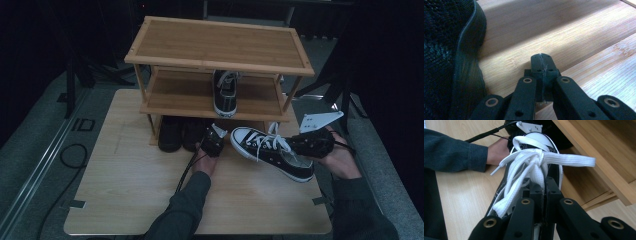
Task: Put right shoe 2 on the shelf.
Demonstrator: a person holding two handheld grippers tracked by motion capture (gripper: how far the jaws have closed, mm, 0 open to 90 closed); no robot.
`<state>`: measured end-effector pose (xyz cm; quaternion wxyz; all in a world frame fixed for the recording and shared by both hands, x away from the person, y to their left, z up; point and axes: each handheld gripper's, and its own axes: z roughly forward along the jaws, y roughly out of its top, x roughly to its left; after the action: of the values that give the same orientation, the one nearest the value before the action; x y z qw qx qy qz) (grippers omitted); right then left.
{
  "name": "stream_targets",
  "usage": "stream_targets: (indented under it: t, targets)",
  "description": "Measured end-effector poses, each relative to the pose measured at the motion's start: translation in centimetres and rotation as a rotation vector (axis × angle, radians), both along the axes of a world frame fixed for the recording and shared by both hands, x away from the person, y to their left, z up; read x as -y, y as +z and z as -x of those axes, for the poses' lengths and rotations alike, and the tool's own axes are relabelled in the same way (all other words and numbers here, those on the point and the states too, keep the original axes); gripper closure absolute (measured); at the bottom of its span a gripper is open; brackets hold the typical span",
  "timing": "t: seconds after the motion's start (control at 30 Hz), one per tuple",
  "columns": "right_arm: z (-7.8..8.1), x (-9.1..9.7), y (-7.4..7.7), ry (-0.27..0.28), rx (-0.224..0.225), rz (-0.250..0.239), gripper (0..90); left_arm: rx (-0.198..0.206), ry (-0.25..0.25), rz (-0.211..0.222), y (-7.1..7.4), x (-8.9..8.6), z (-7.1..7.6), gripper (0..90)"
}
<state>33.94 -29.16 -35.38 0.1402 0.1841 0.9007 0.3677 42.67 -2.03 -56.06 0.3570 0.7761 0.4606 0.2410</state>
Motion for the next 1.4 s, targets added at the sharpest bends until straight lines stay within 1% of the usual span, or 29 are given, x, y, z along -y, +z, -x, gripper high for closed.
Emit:
stream_targets:
  t: [0.33, 0.47, 0.5, 0.53, 0.6, 0.8, 0.83, 0.93, 1.17, 1.23, 1.27, 1.4]
  targets:
    - [0.1, 0.2, 0.9, 0.005, 0.011, -0.013, 87.3, 0.002, 0.002, 0.000, 0.0, 0.0, 0.0, 89.8]
    - [0.2, 0.3, 1.4, 0.012, 0.016, -0.035, 87.3, 0.000, -0.001, 0.001, 0.0, 0.0, 0.0, 89.8]
    - [0.2, 0.4, 1.6, 0.013, 0.019, -0.043, 87.3, -0.002, -0.009, -0.012, 0.0, -0.1, 0.0, 89.8]
    - [0.3, 0.4, 1.7, 0.009, 0.013, -0.051, 87.3, -0.003, -0.009, -0.009, 0.0, -0.1, 0.0, 89.9]
    - [0.4, 0.5, 2.1, 0.010, 0.018, -0.063, 87.3, -0.003, -0.009, -0.008, 0.0, -0.1, 0.0, 89.8]
    - [0.5, 0.6, 2.9, -0.007, 0.038, -0.065, 87.3, 0.002, -0.001, -0.002, 0.0, 0.0, 0.0, 89.8]
    - [0.5, 0.7, 3.0, -0.009, 0.042, -0.069, 87.3, -0.007, -0.015, -0.021, 0.1, -0.2, 0.0, 89.8]
    - [0.4, 1.0, 3.4, -0.018, 0.047, -0.081, 87.3, -0.005, -0.014, -0.021, 0.1, -0.2, 0.0, 89.8]
    - [-0.5, 1.0, 4.1, -0.068, 0.066, -0.077, 87.3, -0.006, -0.013, -0.019, 0.1, -0.1, 0.0, 89.8]
    - [-0.9, 1.1, 4.1, -0.094, 0.068, -0.094, 87.3, -0.007, -0.015, -0.024, 0.1, -0.2, 0.0, 89.8]
    - [-1.1, 1.1, 4.1, -0.110, 0.070, -0.101, 87.3, -0.003, -0.010, -0.014, 0.0, -0.1, 0.0, 89.8]
    - [-1.9, 1.0, 4.1, -0.170, 0.080, -0.116, 87.3, -0.003, -0.011, -0.017, 0.1, -0.1, 0.0, 89.8]
